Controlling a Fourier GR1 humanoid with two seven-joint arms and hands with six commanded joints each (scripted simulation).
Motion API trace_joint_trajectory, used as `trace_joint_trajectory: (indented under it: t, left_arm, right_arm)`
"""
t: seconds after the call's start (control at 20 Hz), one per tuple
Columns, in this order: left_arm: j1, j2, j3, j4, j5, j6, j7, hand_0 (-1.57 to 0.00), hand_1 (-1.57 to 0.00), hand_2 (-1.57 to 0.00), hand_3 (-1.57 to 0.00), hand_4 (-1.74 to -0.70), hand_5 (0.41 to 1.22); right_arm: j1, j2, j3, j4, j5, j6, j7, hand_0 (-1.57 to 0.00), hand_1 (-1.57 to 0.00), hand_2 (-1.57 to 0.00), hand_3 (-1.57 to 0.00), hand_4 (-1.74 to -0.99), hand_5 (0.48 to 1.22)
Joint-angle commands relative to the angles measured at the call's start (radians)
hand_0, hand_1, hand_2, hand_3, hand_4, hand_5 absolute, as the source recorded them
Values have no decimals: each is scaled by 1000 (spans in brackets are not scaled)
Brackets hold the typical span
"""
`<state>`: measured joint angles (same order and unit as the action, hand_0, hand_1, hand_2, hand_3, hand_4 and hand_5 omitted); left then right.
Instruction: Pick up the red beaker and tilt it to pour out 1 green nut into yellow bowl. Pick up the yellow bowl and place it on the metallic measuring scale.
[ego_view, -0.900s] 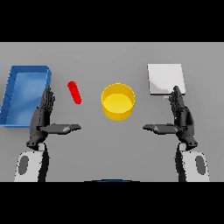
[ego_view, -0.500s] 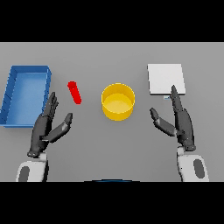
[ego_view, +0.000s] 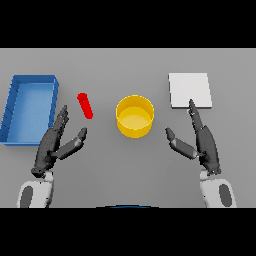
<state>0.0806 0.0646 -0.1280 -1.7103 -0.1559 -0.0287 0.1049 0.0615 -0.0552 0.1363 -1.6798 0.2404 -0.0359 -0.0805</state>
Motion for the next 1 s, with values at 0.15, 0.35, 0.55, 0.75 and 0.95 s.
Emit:
trace_joint_trajectory:
  t: [0.15,0.35,0.55,0.75,0.95]
  left_arm:
    - [-131,5,55,172,26,-8,-26,1,1,1,1,-1178,650]
    - [-251,-5,75,335,4,5,-62,1,1,1,1,-1178,637]
    - [-339,3,99,440,7,-3,-116,1,1,1,1,-1197,646]
    - [-412,-5,92,525,-37,28,-123,1,1,1,1,-1197,661]
    - [-475,-13,112,604,-41,49,-131,1,1,1,1,-1203,671]
  right_arm:
    - [5,0,-11,-6,-29,13,-19,1,1,1,1,-1215,628]
    - [10,0,-12,-5,-37,21,-6,1,1,1,1,-1229,626]
    - [4,-8,-17,-4,-35,19,-11,1,1,1,1,-1218,626]
    - [14,0,-14,-4,-38,21,-16,1,1,1,1,-1226,631]
    - [16,-12,-28,-16,-56,29,-9,1,1,1,1,-1238,638]
